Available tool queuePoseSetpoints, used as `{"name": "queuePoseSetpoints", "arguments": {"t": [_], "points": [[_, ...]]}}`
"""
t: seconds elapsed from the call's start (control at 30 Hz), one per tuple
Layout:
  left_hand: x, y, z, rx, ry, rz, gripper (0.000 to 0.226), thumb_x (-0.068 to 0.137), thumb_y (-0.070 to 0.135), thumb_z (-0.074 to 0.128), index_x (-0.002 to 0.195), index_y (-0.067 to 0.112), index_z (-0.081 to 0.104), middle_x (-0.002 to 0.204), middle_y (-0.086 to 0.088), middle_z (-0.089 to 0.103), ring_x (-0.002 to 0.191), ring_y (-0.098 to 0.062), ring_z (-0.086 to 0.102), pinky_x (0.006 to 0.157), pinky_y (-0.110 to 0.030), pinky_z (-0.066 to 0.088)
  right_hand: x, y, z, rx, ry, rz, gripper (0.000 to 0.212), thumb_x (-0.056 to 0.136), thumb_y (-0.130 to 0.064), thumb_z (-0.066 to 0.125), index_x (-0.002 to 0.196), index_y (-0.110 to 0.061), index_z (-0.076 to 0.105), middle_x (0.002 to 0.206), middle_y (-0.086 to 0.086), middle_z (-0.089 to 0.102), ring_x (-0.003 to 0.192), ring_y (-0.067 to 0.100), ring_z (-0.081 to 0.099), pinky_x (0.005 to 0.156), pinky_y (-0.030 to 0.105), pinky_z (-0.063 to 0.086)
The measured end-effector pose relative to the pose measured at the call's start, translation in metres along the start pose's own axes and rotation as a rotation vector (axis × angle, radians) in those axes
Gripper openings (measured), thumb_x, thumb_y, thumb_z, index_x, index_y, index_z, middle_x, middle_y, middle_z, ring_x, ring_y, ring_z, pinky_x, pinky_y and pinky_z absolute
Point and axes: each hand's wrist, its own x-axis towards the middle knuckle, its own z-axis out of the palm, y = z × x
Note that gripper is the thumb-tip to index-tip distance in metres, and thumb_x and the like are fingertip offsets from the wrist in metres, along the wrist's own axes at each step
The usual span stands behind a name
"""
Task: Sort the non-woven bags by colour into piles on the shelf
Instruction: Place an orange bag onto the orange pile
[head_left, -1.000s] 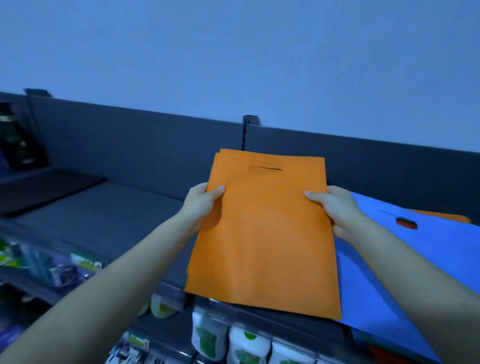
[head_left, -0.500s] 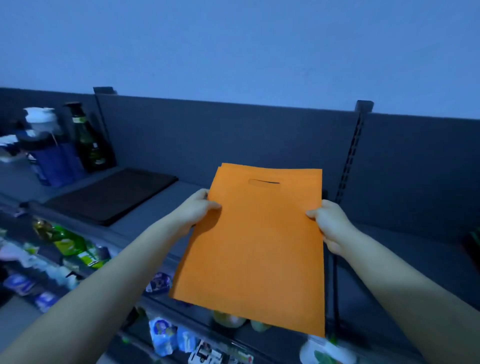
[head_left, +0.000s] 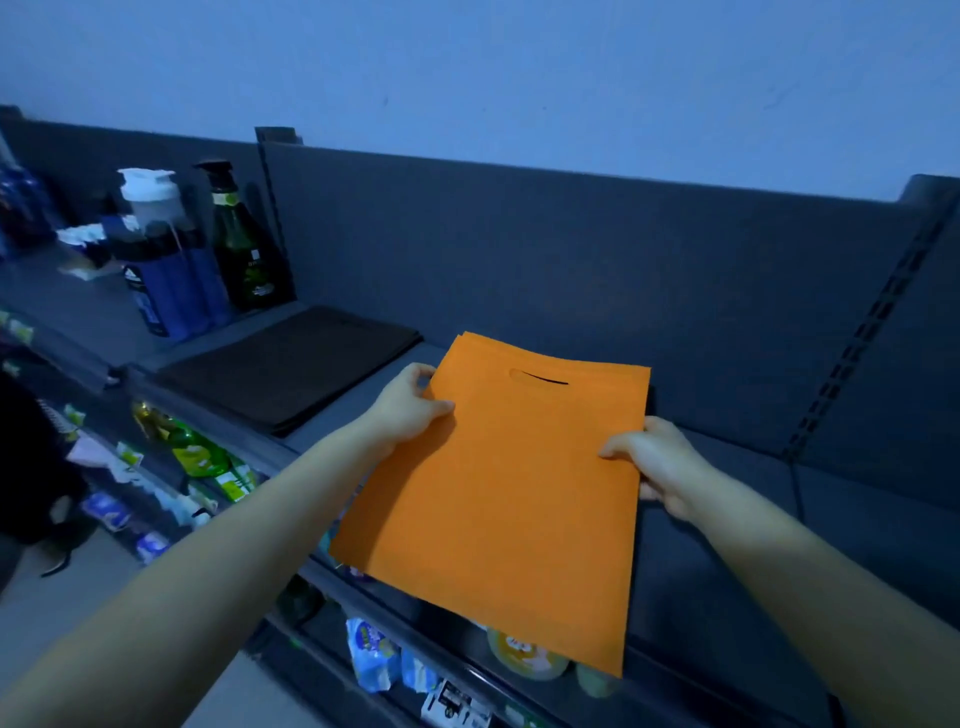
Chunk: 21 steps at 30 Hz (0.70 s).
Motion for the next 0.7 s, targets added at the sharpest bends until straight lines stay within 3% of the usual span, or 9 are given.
{"name": "queuePoseSetpoints", "arguments": {"t": [0.1, 0.17, 0.23, 0.3, 0.37, 0.47, 0.6, 0.7], "points": [[0.039, -0.016, -0.021, 0.093, -0.028, 0.008, 0.053, 0.092, 0.024, 0.065, 0.138, 0.019, 0.04, 0.135, -0.01, 0.053, 0.105, -0.028, 0.059, 0.09, -0.04, 0.052, 0.01, -0.01, 0.022, 0.014, 0.008, -0.011, 0.035, 0.086, -0.002, 0.067, 0.112, -0.015, 0.048, 0.101, 0.004, 0.062, 0.089, 0.02, 0.063, 0.063, 0.036, 0.055], [0.067, -0.027, -0.035, 0.156, -0.047, 0.04, 0.063, 0.089, 0.03, 0.068, 0.141, 0.019, 0.036, 0.139, -0.009, 0.049, 0.111, -0.027, 0.056, 0.09, -0.039, 0.049, 0.018, -0.017, 0.046, 0.033, 0.053, -0.044, 0.04, 0.084, -0.001, 0.07, 0.11, -0.016, 0.044, 0.101, 0.004, 0.06, 0.091, 0.022, 0.062, 0.06, 0.035, 0.054], [0.092, -0.036, -0.049, 0.226, -0.092, 0.086, 0.084, 0.08, 0.04, 0.076, 0.146, 0.017, 0.028, 0.142, -0.007, 0.044, 0.122, -0.027, 0.05, 0.09, -0.035, 0.045, 0.033, -0.021, 0.072, 0.064, 0.109, -0.038, 0.041, 0.082, 0.0, 0.072, 0.105, -0.018, 0.044, 0.106, 0.006, 0.06, 0.096, 0.025, 0.062, 0.065, 0.04, 0.056], [0.111, -0.045, -0.06, 0.3, -0.175, 0.099, 0.112, 0.067, 0.05, 0.083, 0.15, 0.016, 0.017, 0.149, -0.005, 0.035, 0.131, -0.026, 0.043, 0.098, -0.039, 0.043, 0.043, -0.025, 0.095, 0.05, 0.152, -0.031, 0.039, 0.08, -0.001, 0.074, 0.097, -0.02, 0.045, 0.107, 0.006, 0.06, 0.1, 0.027, 0.062, 0.076, 0.047, 0.057], [0.126, -0.056, -0.065, 0.448, -0.249, 0.138, 0.124, 0.061, 0.057, 0.083, 0.152, 0.017, 0.008, 0.153, -0.005, 0.027, 0.136, -0.028, 0.037, 0.104, -0.043, 0.04, 0.056, -0.026, 0.116, -0.077, 0.225, -0.026, 0.041, 0.08, -0.004, 0.075, 0.106, -0.016, 0.045, 0.11, 0.007, 0.058, 0.1, 0.026, 0.06, 0.084, 0.047, 0.055], [0.141, -0.069, -0.065, 0.686, -0.248, 0.265, 0.115, 0.068, 0.066, 0.072, 0.151, 0.014, 0.012, 0.149, -0.007, 0.031, 0.132, -0.028, 0.04, 0.102, -0.043, 0.042, 0.067, -0.025, 0.14, -0.5, 0.339, -0.066, 0.05, 0.085, -0.015, 0.069, 0.125, -0.009, 0.04, 0.116, 0.01, 0.056, 0.096, 0.024, 0.054, 0.079, 0.038, 0.05], [0.155, -0.075, -0.06, 0.985, -0.242, 0.422, 0.092, 0.08, 0.078, 0.044, 0.145, 0.014, 0.033, 0.147, -0.01, 0.037, 0.132, -0.03, 0.035, 0.108, -0.042, 0.032, 0.068, -0.02, 0.154, -0.987, 0.489, -0.085, 0.067, 0.094, -0.039, 0.052, 0.148, -0.01, 0.024, 0.147, 0.014, 0.034, 0.13, 0.029, 0.037, 0.102, 0.041, 0.037], [0.157, -0.074, -0.053, 1.078, -0.299, 0.439, 0.086, 0.085, 0.077, 0.031, 0.143, 0.015, 0.039, 0.146, -0.01, 0.04, 0.134, -0.031, 0.033, 0.11, -0.043, 0.027, 0.064, -0.021, 0.152, -1.192, 0.442, 0.053, 0.071, 0.097, -0.057, 0.032, 0.153, -0.015, 0.015, 0.16, 0.014, 0.009, 0.145, 0.032, 0.013, 0.113, 0.048, 0.021]]}}
